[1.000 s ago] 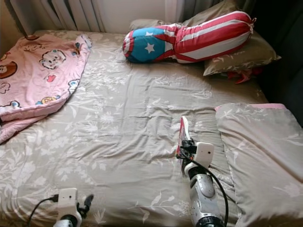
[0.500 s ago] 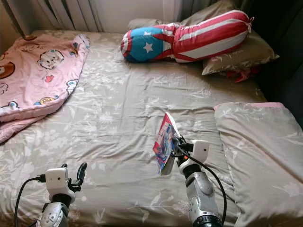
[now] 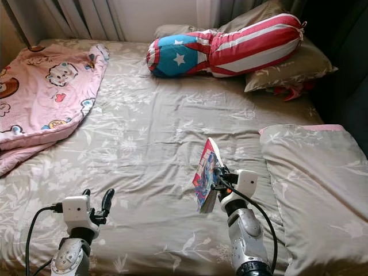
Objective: Clean up the room
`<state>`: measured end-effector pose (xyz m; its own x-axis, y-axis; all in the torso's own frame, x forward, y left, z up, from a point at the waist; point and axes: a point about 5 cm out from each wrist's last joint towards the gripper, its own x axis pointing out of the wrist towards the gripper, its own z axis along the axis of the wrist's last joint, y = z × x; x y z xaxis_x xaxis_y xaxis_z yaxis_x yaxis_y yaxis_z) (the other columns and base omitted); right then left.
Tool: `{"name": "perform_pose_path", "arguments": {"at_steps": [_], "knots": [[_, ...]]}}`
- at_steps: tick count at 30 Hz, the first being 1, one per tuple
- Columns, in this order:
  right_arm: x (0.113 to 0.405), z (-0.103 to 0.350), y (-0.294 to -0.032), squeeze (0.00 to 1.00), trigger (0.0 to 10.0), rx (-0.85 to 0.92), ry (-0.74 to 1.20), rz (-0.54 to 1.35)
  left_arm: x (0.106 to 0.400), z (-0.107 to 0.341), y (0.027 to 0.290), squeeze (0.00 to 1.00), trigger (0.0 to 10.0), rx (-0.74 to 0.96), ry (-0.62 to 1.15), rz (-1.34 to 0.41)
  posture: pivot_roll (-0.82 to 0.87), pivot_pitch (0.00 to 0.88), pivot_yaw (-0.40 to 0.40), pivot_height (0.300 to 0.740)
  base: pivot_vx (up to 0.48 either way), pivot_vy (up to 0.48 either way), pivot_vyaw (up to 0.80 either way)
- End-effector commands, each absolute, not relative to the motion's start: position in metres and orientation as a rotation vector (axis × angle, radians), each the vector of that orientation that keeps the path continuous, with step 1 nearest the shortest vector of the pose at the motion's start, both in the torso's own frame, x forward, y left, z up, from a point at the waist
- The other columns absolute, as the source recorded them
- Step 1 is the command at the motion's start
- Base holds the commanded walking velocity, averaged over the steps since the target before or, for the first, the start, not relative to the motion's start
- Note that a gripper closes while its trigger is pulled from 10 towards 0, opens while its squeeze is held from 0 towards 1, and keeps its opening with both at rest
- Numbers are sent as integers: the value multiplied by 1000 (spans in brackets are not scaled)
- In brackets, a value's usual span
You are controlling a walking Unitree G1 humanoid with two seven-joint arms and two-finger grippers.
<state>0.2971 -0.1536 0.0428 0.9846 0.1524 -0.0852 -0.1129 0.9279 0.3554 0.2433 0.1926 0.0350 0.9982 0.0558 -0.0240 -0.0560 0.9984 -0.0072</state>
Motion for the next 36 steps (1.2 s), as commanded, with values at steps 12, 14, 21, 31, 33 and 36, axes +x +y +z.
{"name": "perform_pose_path", "arguments": {"at_steps": [12,14,21,31,33,36], "knots": [[294,44,-148,0,10000,326,82,143,241,32,189,0,10000,-9,57,42,-116,69,-16,668,0,0,0],[294,44,-148,0,10000,324,82,141,240,32,189,0,10000,-10,57,44,-117,65,-15,668,0,0,0],[299,46,-148,0,10000,324,89,131,243,36,189,0,10000,-8,54,49,-108,100,-15,668,0,0,0],[305,46,-145,0,10000,323,102,123,243,37,191,0,10000,6,58,61,-94,148,-14,649,0,0,0],[310,49,-145,0,10000,335,100,120,243,39,189,0,10000,14,56,49,-88,155,-14,649,0,0,0],[316,53,-146,0,10000,386,92,102,244,40,188,0,10000,15,54,48,-87,157,-13,649,0,0,0]]}}
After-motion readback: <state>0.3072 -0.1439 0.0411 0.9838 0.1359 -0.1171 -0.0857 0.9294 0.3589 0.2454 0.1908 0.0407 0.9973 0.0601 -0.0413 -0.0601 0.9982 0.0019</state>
